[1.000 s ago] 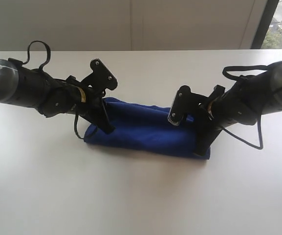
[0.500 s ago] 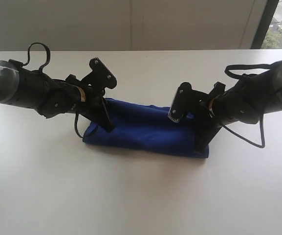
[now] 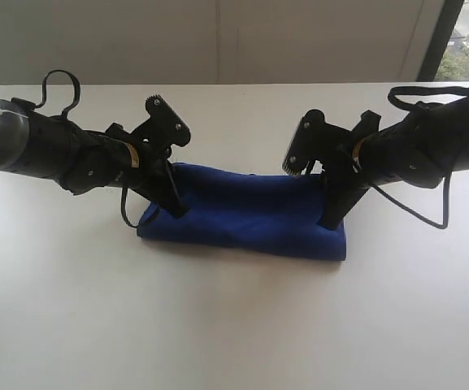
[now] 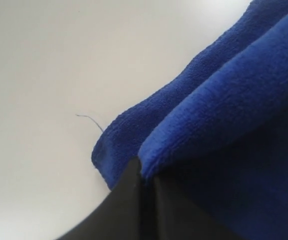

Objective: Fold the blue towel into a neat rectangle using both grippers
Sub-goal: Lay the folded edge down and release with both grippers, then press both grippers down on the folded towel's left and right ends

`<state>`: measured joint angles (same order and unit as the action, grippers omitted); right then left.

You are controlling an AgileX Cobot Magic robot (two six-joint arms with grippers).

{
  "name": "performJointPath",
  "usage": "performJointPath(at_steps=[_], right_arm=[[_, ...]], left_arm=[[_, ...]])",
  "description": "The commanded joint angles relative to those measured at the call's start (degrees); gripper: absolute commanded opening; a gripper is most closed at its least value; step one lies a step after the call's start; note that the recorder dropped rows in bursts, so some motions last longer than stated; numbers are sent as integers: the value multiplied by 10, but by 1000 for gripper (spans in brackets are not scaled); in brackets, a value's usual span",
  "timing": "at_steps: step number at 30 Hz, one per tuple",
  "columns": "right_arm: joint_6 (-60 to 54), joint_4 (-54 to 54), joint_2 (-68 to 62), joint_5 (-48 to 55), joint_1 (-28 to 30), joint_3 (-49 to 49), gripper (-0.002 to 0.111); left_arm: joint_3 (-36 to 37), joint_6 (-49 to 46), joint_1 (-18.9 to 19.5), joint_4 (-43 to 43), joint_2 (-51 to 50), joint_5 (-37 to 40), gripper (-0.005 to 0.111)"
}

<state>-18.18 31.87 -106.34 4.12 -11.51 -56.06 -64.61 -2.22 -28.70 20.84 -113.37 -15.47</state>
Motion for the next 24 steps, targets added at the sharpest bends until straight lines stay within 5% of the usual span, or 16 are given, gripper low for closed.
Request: performJointPath(at_steps=[1, 7, 11, 20, 24], right_arm=[[5, -1, 2, -5, 19, -5, 47], [28, -5, 1, -4, 24, -5, 48], [75, -5, 6, -4, 24, -6, 47], [365, -19, 101, 40, 24, -7, 25], [412, -57, 143, 75, 19, -7, 0]], left_arm=[[-2, -7, 11, -1, 0, -6, 11], [-2, -11, 11, 4, 0, -13, 57], [-2, -11, 11, 4, 1, -14, 76], [-2, -5, 11, 4, 63, -5, 77], [-2, 61, 11, 4, 89, 52, 58]])
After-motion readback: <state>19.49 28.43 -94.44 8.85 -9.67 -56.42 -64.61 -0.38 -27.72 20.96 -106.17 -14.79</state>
